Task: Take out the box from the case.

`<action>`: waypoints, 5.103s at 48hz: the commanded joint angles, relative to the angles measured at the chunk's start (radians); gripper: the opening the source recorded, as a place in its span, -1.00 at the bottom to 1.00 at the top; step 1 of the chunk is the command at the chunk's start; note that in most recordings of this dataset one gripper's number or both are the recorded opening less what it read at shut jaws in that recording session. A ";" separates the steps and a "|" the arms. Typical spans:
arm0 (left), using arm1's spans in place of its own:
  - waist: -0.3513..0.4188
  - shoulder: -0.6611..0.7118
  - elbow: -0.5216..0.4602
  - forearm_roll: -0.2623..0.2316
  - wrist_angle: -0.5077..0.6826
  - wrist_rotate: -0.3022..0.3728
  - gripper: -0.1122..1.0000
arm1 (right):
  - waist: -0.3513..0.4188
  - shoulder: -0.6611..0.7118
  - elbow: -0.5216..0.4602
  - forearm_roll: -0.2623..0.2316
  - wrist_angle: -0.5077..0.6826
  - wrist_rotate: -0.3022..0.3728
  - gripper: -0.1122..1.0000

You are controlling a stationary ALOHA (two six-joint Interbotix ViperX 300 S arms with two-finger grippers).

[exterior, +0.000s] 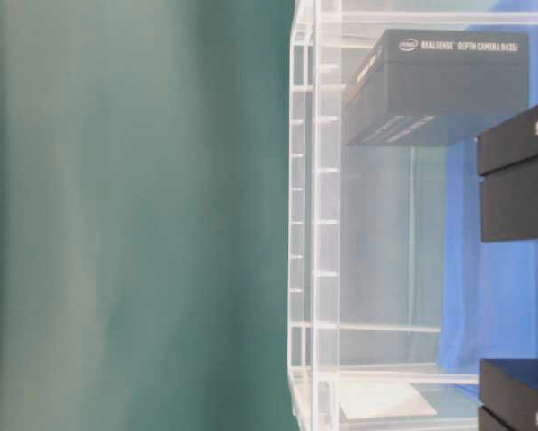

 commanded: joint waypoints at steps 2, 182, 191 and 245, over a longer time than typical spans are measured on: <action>0.120 -0.006 -0.020 -0.009 -0.002 0.097 0.83 | 0.002 -0.006 -0.009 0.003 0.002 0.002 0.84; 0.233 0.012 -0.034 -0.026 -0.023 0.273 0.83 | 0.173 0.534 -0.411 -0.006 -0.152 0.195 0.84; 0.232 0.012 -0.034 -0.026 -0.021 0.275 0.83 | 0.172 0.551 -0.379 -0.006 -0.196 0.206 0.84; 0.229 0.018 -0.037 -0.026 -0.021 0.273 0.83 | 0.161 0.646 -0.316 0.011 -0.290 0.249 0.47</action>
